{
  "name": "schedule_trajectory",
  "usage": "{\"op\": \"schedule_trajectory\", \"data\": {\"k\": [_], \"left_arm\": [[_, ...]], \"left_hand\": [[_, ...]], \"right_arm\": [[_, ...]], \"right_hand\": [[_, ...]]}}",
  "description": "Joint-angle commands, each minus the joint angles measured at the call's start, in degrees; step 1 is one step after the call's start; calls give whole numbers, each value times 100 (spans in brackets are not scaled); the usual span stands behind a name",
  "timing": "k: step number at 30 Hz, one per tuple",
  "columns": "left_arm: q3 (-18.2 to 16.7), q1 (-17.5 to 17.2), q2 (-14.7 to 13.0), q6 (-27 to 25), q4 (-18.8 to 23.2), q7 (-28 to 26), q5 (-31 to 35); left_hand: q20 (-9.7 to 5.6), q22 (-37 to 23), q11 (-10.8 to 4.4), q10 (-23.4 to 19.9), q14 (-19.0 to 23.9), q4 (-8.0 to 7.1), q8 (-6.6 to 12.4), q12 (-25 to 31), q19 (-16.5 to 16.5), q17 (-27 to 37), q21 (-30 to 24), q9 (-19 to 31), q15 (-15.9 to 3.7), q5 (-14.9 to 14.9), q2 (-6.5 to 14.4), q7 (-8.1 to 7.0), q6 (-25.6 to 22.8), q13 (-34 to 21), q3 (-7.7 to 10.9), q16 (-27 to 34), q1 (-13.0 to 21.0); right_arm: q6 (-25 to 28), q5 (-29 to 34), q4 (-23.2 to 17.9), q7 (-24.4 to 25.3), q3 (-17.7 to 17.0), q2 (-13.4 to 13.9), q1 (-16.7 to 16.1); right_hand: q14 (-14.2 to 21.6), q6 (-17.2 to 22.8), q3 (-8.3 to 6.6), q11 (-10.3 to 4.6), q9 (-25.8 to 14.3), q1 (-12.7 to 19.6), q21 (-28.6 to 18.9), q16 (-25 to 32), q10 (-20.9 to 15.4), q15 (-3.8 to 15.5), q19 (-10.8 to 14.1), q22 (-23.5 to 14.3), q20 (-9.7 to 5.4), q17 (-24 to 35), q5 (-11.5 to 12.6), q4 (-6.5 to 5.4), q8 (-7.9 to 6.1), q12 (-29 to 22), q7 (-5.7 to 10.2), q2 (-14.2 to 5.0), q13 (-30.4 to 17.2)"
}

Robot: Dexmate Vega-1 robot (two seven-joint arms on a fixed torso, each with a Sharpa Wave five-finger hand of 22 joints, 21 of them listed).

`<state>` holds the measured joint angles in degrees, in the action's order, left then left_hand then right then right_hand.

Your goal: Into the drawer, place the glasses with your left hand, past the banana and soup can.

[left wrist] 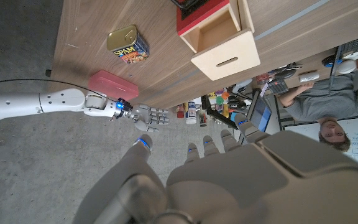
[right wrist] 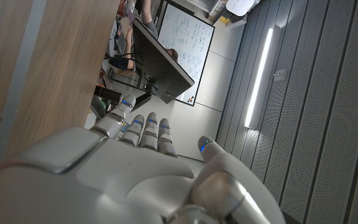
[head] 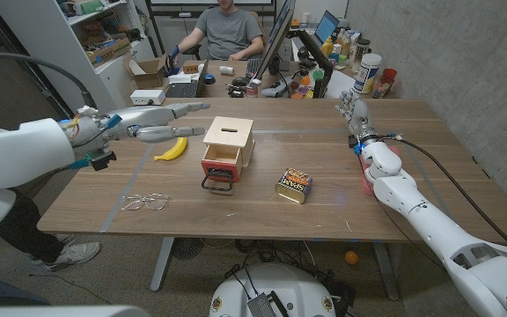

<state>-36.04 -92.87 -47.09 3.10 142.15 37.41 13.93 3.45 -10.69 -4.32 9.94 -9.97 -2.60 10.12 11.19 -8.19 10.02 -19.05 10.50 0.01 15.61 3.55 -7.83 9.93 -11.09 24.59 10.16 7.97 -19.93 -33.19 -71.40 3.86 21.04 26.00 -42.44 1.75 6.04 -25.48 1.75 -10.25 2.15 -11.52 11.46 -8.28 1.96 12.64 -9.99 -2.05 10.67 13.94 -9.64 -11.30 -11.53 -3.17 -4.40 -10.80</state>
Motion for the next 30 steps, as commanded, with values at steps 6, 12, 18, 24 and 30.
{"op": "schedule_trajectory", "data": {"k": [6, 12, 18, 24, 30], "left_arm": [[-443, 146, 267, -2046, 1075, 1736, 1383], [-393, 306, 32, -2671, 1225, 2287, 1758], [-219, 487, -340, -3270, 1363, 2828, 2239], [47, 690, -735, -3639, 1376, 3345, 2526], [257, 890, -1034, -3807, 1393, 3692, 2690]], "left_hand": [[237, -26, 247, 54, -33, -27, 82, 71, 164, 33, -14, 13, 105, -71, -19, 126, 903, -23, -76, 93, -44], [315, -18, 329, -310, 260, 61, 175, 211, 421, 24, -55, 8, 155, -133, -33, 214, 621, -33, -82, 150, 21], [342, -11, 446, -417, 407, 139, 184, 236, 575, 20, -74, 6, 198, -163, -9, 239, 513, -35, -55, 157, 101], [318, -5, 405, -527, 466, 235, 188, 261, 652, 20, -64, 6, 245, -197, -60, 355, 424, -39, -60, 136, 177], [216, 3, 400, -532, 480, 346, 223, 251, 690, 20, -45, 9, 253, -210, -165, 406, 297, -41, -83, 118, 265]], "right_arm": [[102, 43, -231, 91, -10, 58, -16], [81, 6, -160, 8, -20, 57, 21], [5, -29, -1, -110, -26, 32, 97], [-41, -63, 184, -232, -16, -4, 197], [-108, -79, 417, -348, 12, -75, 329]], "right_hand": [[67, 57, -20, -1, -34, -41, -36, -18, -77, -7, 64, -11, -163, 7, -10, 9, -4, 0, -6, -425, -9], [72, 60, -20, 0, -35, -42, -35, -19, -81, -13, 68, -10, -160, 7, -11, 9, -2, 2, -11, -422, -10], [75, 60, -19, 0, -35, -43, -33, -21, -83, -7, 69, -10, -160, 7, -12, 10, 0, 4, -10, -420, -10], [76, 62, -19, 2, -35, -44, -32, -24, -88, -12, 70, -10, -157, 7, -13, 11, 2, 6, -11, -418, -10], [80, 66, -19, 1, -35, -45, -31, -25, -87, -12, 72, -10, -152, 7, -14, 11, 3, 8, -9, -417, -10]]}}
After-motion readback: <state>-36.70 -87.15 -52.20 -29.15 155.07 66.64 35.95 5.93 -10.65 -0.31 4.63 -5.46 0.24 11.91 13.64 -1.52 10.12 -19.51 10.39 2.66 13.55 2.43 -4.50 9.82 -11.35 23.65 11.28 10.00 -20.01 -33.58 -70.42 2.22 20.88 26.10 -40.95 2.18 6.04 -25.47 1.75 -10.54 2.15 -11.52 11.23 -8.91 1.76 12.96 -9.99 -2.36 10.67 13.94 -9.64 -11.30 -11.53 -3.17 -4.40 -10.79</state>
